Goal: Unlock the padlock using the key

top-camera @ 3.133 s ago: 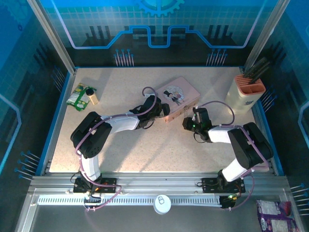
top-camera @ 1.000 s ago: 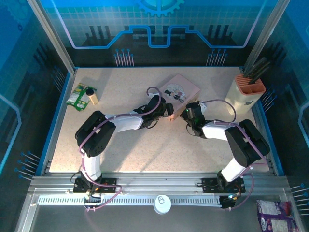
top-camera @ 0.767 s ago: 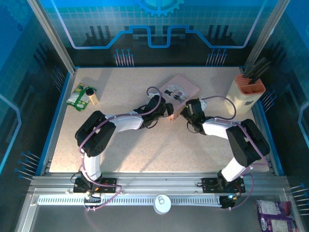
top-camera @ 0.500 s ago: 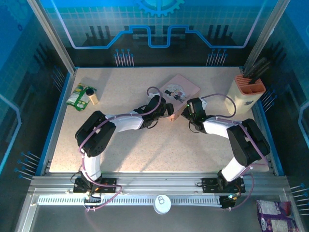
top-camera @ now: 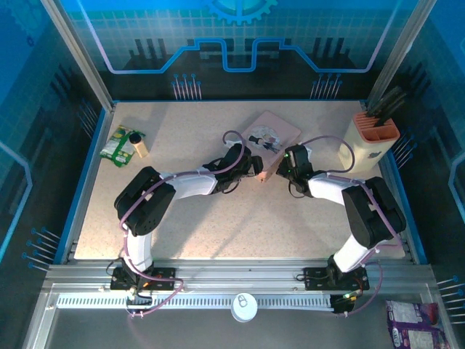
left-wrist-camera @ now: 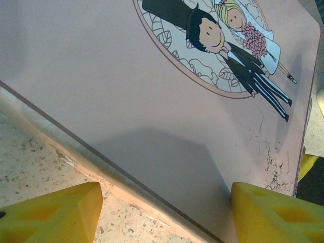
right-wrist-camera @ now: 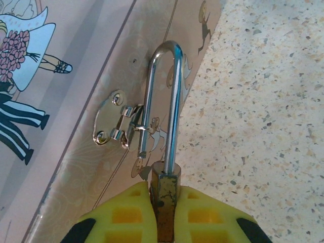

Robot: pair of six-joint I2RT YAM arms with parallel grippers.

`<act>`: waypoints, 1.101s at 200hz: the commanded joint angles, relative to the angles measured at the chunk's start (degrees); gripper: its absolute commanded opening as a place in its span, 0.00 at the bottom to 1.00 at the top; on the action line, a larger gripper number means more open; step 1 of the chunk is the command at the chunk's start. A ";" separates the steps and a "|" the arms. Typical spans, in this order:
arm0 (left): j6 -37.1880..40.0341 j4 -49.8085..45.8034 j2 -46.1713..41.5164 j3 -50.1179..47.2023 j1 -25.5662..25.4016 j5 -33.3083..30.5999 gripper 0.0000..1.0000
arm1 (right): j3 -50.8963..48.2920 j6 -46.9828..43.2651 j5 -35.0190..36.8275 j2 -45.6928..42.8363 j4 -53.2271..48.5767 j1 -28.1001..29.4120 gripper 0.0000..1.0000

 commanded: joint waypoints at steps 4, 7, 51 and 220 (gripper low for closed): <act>0.79 -9.76 3.27 -0.61 0.13 -1.64 0.68 | -1.80 -6.94 -3.10 -2.32 -1.05 -2.03 0.00; 0.81 -9.85 3.31 -0.53 0.11 -1.65 0.68 | -1.91 -7.31 -3.19 -2.37 -1.18 -2.24 0.00; 1.18 -10.47 3.14 0.27 0.13 -1.82 0.68 | -1.76 -11.34 -4.54 -1.90 -4.50 -4.45 0.00; 16.54 -28.00 11.29 25.18 -2.37 -5.65 0.80 | -11.44 -7.15 -16.95 -5.54 3.21 -3.69 0.00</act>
